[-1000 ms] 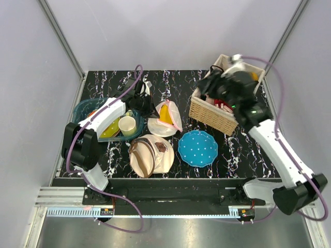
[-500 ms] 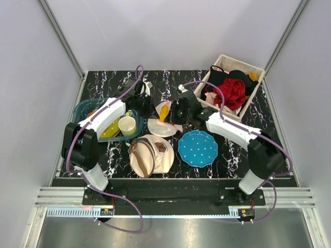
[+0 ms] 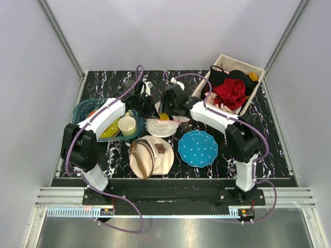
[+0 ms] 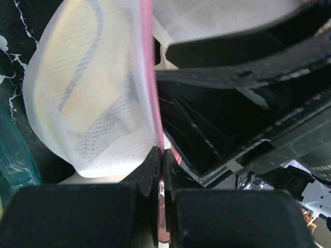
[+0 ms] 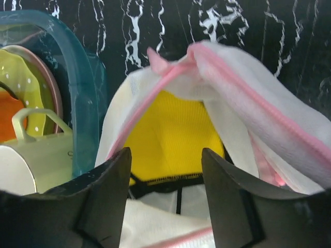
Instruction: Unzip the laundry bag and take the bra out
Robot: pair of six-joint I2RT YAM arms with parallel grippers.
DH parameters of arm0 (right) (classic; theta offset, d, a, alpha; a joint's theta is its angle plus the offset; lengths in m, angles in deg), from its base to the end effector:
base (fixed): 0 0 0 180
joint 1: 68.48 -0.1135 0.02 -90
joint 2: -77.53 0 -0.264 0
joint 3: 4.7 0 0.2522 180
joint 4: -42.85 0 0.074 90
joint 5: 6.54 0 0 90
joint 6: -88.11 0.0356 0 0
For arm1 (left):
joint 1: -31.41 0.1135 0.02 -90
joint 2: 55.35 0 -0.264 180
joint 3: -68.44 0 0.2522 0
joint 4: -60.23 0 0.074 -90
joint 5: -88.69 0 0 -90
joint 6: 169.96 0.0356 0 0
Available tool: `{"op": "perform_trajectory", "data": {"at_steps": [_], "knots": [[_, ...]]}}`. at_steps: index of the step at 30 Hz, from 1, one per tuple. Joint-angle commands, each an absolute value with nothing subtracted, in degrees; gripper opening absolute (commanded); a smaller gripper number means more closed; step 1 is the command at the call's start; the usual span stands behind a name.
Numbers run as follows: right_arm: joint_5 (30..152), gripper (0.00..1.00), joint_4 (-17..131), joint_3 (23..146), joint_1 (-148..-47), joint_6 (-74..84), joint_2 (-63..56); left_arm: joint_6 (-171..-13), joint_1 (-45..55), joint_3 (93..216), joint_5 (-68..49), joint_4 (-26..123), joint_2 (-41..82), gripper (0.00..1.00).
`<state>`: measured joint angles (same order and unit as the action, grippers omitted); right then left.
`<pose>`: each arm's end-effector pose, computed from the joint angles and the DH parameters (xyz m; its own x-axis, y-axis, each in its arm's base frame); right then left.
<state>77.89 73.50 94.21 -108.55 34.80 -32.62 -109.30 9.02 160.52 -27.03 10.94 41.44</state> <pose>0.3388 0.2804 0.2391 -0.7595 0.1382 -0.6357 -0.1641 0.9049 0.3928 0.3315 -0.1533 0.2691 -0.9358 -0.0919 -0.3404 0.1382 0.7925 -0.5941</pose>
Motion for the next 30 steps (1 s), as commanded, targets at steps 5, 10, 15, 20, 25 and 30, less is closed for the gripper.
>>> {"op": "perform_trajectory", "data": {"at_steps": [5, 10, 15, 20, 25, 30], "knots": [[78.27, 0.82, 75.77, 102.49, -108.38, 32.92, -44.71, -107.82, 8.82, 162.18, -27.5, 10.88, 38.78, 0.0], [79.33, 0.77, 76.04, 100.83, -108.12, 31.69, -47.98, -107.47, 8.91, 161.56, -27.06, 10.61, 38.6, 0.0], [78.71, 0.08, 75.42, 98.1, -107.06, 31.25, -42.37, -107.47, 8.82, 161.47, -26.89, 10.61, 39.04, 0.0], [76.52, 0.0, 75.42, 95.99, -106.88, 29.06, -31.21, -107.47, 9.0, 161.65, -26.27, 10.7, 39.48, 0.0], [77.3, 0.0, 75.68, 93.7, -106.97, 28.35, -21.29, -108.61, 10.05, 160.43, -22.59, 12.36, 39.83, 0.0], [76.96, 0.0, 74.63, 88.36, -106.8, 28.26, -13.54, -110.02, 12.6, 157.78, -24.78, 15.18, 40.97, 0.0]]}}
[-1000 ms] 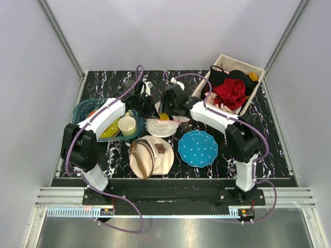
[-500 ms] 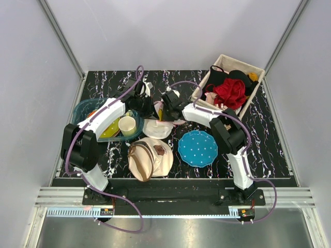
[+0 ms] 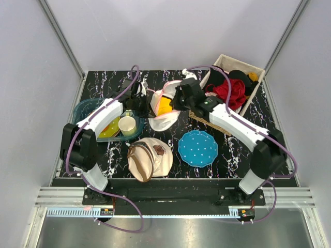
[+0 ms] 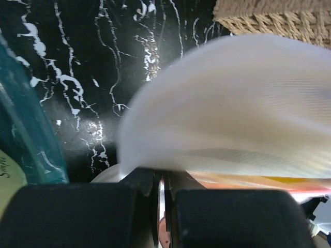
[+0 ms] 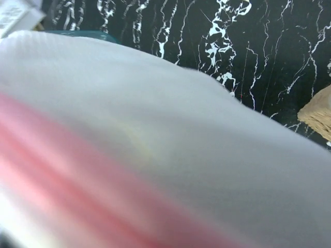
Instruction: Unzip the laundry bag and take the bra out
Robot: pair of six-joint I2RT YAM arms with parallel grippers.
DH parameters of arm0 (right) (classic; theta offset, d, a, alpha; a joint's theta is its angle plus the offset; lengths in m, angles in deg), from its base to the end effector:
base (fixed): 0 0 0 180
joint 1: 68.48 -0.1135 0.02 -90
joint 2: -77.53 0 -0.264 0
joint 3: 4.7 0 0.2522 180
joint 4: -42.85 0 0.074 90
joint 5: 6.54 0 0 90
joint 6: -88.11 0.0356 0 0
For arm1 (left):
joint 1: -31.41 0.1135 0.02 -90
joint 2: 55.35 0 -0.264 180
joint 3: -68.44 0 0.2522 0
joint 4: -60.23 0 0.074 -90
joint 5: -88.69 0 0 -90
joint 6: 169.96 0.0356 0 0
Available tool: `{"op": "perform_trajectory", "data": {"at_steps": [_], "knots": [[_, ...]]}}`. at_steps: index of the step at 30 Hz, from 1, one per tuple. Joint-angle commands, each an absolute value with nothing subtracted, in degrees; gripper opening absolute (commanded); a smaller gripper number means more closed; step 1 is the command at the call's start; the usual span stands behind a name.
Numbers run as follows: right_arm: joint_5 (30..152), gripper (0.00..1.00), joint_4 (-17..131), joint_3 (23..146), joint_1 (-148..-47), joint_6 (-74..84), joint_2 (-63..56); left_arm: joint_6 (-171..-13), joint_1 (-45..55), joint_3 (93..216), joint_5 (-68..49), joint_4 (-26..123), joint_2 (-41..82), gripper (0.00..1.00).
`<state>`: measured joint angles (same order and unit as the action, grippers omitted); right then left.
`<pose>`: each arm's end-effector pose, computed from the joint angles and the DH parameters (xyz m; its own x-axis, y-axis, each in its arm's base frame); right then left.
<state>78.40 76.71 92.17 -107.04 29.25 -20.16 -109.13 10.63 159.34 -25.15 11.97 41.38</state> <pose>0.3128 0.2453 0.3092 -0.6726 0.1226 -0.7298 -0.2528 0.8888 0.3823 0.3355 -0.1427 0.2638 -0.9274 -0.1249 -0.3526 0.1078 0.8133 -0.5717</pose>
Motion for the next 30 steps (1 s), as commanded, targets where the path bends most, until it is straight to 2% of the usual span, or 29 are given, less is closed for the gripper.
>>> {"op": "perform_trajectory", "data": {"at_steps": [1, 6, 10, 11, 12, 15, 24, 30], "knots": [[76.69, 0.0, 74.02, 87.21, -106.8, 28.52, -11.53, -110.11, 12.6, 157.78, -24.86, 15.18, 41.41, 0.0], [76.07, 0.0, 70.6, 79.4, -106.45, 29.93, -9.66, -110.63, 12.6, 158.22, -25.39, 15.89, 42.64, 0.0], [75.9, 0.01, 70.06, 76.12, -105.83, 31.33, -13.6, -111.42, 12.6, 158.75, -26.35, 16.76, 43.7, 0.0], [76.59, 0.07, 70.58, 76.38, -105.83, 31.6, -14.4, -111.77, 12.43, 158.92, -26.79, 17.03, 44.4, 0.0], [76.95, 0.2, 71.54, 77.52, -105.92, 31.6, -14.93, -112.47, 12.08, 159.01, -27.49, 17.81, 44.66, 0.0], [78.71, 0.37, 72.17, 80.24, -105.92, 30.64, -16.42, -111.26, 9.36, 160.59, -27.51, 17.47, 47.12, 0.0], [78.0, 0.39, 72.7, 83.94, -105.92, 30.98, -17.57, -110.9, 8.38, 161.47, -26.8, 16.85, 49.5, 0.0], [80.2, 0.38, 72.43, 87.1, -106.01, 30.37, -23.54, -110.9, 8.47, 161.39, -26.54, 16.94, 49.77, 0.0]]}}
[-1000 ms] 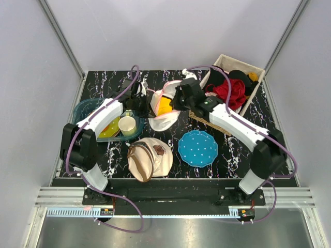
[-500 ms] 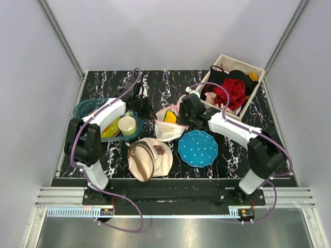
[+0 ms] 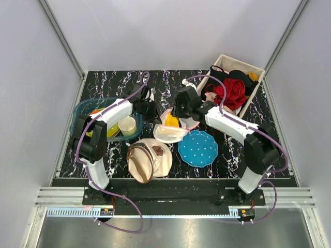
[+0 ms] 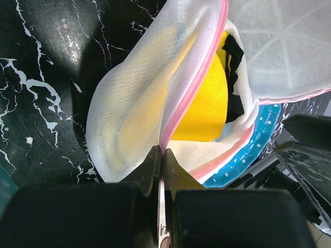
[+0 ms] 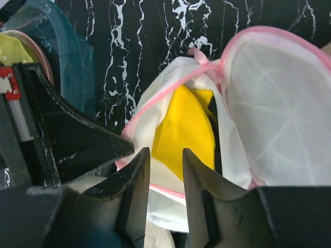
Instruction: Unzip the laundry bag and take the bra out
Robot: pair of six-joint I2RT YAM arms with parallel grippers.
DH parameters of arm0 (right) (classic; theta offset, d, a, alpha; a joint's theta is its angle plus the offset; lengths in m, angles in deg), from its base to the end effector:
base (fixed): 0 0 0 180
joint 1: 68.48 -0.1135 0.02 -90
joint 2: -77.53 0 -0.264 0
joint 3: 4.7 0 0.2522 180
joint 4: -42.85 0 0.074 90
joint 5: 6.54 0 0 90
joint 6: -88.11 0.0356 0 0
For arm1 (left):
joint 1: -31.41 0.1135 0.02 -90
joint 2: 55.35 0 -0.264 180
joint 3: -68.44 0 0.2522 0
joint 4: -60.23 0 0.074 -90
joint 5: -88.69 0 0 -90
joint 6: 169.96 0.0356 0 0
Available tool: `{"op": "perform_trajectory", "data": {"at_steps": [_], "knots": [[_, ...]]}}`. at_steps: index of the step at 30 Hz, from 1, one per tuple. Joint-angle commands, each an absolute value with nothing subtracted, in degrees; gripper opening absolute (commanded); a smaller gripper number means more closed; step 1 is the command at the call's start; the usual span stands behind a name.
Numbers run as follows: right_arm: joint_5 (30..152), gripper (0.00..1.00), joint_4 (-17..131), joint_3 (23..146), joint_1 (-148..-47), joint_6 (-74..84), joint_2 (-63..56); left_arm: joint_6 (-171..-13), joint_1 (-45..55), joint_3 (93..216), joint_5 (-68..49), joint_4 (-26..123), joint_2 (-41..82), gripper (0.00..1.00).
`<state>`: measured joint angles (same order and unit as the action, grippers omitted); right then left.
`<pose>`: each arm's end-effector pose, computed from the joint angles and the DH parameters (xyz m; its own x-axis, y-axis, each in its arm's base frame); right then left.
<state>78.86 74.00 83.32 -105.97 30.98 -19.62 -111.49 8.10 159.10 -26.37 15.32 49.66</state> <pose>0.3075 0.2323 0.2646 -0.7338 0.1190 -0.6689 -0.1903 0.9091 0.3705 0.3495 -0.1670 0.2147 -0.9642 -0.1004 -0.2453 0.0622 0.8139 -0.5776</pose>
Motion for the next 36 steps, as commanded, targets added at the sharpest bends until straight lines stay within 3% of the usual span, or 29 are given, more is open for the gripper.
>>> {"op": "perform_trajectory", "data": {"at_steps": [1, 4, 5, 8, 11, 13, 14, 15, 16, 17, 36], "knots": [[80.29, 0.38, 72.52, 87.54, -106.09, 30.28, -25.81, -110.9, 8.38, 161.39, -26.62, 16.85, 49.68, 0.0], [80.99, 0.45, 73.13, 90.18, -106.01, 29.76, -30.83, -110.9, 8.47, 161.74, -26.62, 16.85, 49.76, 0.0], [81.08, 0.53, 73.48, 91.32, -106.09, 29.84, -32.06, -110.81, 8.56, 161.82, -26.62, 16.85, 49.76, 0.0], [79.94, 0.62, 74.28, 92.73, -106.09, 29.76, -36.63, -110.81, 8.56, 162.0, -26.89, 16.85, 49.68, 0.0], [78.63, 0.63, 74.8, 93.35, -106.09, 29.75, -39.71, -110.64, 8.64, 161.83, -26.89, 16.85, 49.68, 0.0], [77.31, 0.51, 76.03, 93.7, -106.01, 29.32, -40.68, -110.55, 8.91, 161.74, -27.06, 16.77, 49.68, 0.0], [77.04, 0.39, 76.38, 94.14, -106.09, 28.62, -40.51, -110.46, 9.08, 161.65, -27.06, 16.77, 49.68, 0.0], [76.34, 0.15, 76.47, 94.14, -106.01, 28.35, -39.38, -110.28, 9.17, 161.56, -27.06, 16.68, 49.5, 0.0], [76.25, 0.03, 76.56, 94.23, -106.09, 28.09, -38.58, -110.37, 9.26, 161.47, -27.15, 16.76, 49.5, 0.0], [75.99, 0.0, 76.82, 94.49, -106.01, 27.39, -37.88, -110.28, 9.35, 161.39, -27.32, 16.77, 49.33, 0.0], [87.84, 0.0, 73.4, 90.8, -106.09, 29.05, -8.36, -110.72, 10.14, 162.18, -27.41, 16.5, 49.24, 0.0]]}}
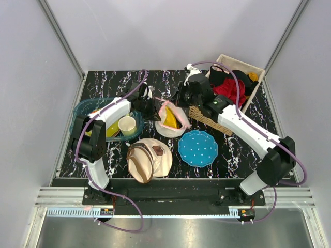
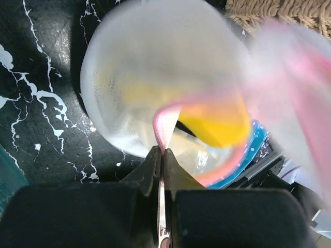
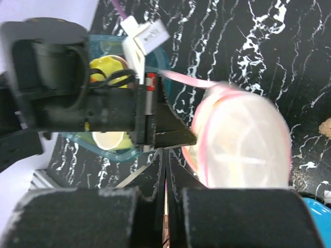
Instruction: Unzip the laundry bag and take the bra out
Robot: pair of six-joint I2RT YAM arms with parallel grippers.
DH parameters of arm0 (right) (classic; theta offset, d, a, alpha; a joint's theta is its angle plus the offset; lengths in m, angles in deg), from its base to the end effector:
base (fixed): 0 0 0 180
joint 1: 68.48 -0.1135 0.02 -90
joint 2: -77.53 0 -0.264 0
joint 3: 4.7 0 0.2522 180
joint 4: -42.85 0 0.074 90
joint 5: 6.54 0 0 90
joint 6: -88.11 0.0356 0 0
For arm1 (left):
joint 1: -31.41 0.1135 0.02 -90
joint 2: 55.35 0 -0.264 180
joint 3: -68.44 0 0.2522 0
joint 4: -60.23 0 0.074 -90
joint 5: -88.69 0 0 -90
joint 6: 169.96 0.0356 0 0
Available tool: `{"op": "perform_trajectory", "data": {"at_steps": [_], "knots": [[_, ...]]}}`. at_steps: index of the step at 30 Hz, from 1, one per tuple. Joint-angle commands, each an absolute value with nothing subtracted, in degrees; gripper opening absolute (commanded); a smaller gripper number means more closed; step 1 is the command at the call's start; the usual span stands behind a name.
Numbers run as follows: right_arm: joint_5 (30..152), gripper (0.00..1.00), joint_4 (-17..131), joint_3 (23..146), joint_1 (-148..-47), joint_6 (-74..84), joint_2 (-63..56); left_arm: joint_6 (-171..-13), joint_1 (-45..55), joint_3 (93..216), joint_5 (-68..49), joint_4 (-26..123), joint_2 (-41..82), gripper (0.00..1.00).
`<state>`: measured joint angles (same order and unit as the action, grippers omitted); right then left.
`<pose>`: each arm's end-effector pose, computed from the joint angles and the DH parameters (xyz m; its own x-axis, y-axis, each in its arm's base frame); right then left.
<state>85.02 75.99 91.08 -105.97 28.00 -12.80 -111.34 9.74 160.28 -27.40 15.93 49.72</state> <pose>0.2927 0.2257 0.3505 -0.6324 0.1428 -0.7614 -0.3603 0.8159 0.4522 0.3576 -0.1589 0.2213 -0.9563 -0.1232 -0.2651 0.0622 0.8003 -0.5963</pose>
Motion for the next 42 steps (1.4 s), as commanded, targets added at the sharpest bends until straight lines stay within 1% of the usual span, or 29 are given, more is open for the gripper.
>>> {"op": "perform_trajectory", "data": {"at_steps": [1, 7, 10, 13, 15, 16, 17, 19, 22, 23, 24, 25, 26, 27, 29, 31, 35, 42], "knots": [[87.94, 0.0, 73.14, 91.15, -106.01, 29.05, -7.47, -110.55, 10.14, 162.18, -27.24, 16.24, 49.24, 0.0], [88.12, 0.0, 73.05, 92.47, -106.01, 28.61, -1.85, -110.63, 10.23, 161.65, -26.98, 15.8, 48.97, 0.0], [86.19, 0.0, 73.66, 92.99, -106.01, 27.47, 0.0, -110.72, 10.23, 161.65, -27.06, 15.97, 48.62, 0.0], [85.65, 0.0, 77.25, 94.66, -106.01, 25.8, -2.18, -111.07, 10.23, 161.82, -27.24, 15.8, 48.36, 0.0], [88.45, 0.01, 78.93, 94.93, -106.09, 25.89, -6.04, -111.25, 10.23, 162.09, -27.32, 15.97, 48.1, 0.0], [89.25, 0.05, 80.15, 94.84, -106.09, 26.5, -7.45, -111.6, 10.23, 162.26, -27.5, 15.8, 47.49, 0.0], [89.87, 0.13, 80.78, 94.67, -106.09, 26.85, -10.07, -111.78, 10.23, 162.27, -27.68, 15.89, 47.04, 0.0], [90.75, 0.13, 81.74, 93.88, -106.09, 27.64, -12.2, -112.56, 10.05, 162.53, -28.29, 15.89, 45.9, 0.0], [88.56, 0.23, 81.66, 90.99, -106.45, 27.91, -12.39, -113.01, 9.61, 163.49, -28.56, 15.36, 42.22, 0.0], [87.34, 0.28, 81.57, 90.28, -106.45, 28.0, -11.86, -113.18, 9.52, 163.93, -28.56, 15.1, 40.29, 0.0], [86.98, 0.37, 81.66, 89.66, -106.53, 27.82, -11.68, -113.27, 9.52, 165.07, -28.9, 14.92, 39.49, 0.0], [86.8, 0.42, 81.66, 88.87, -106.53, 27.56, -11.59, -113.97, 9.44, 165.51, -29.78, 14.92, 38.7, 0.0], [86.88, 0.45, 81.92, 88.69, -106.45, 27.56, -11.68, -114.24, 9.35, 166.13, -29.79, 14.92, 37.99, 0.0], [86.8, 0.52, 82.36, 88.69, -106.53, 27.56, -11.77, -114.41, 8.91, 167.35, -29.79, 14.92, 37.03, 0.0], [86.54, 0.62, 82.8, 89.13, -106.62, 27.73, -12.73, -114.77, 8.47, 168.5, -29.61, 14.74, 36.49, 0.0], [86.71, 0.78, 82.98, 89.65, -106.62, 28.26, -13.52, -114.68, 7.59, 169.99, -29.18, 14.31, 36.75, 0.0], [86.8, 0.82, 83.15, 90.88, -107.32, 28.79, -16.33, -114.68, 7.41, 170.62, -29.43, 13.6, 38.34, 0.0], [86.01, 0.82, 81.32, 89.57, -108.11, 30.19, -14.59, -114.15, 7.15, 169.47, -29.08, 13.6, 38.51, 0.0]]}}
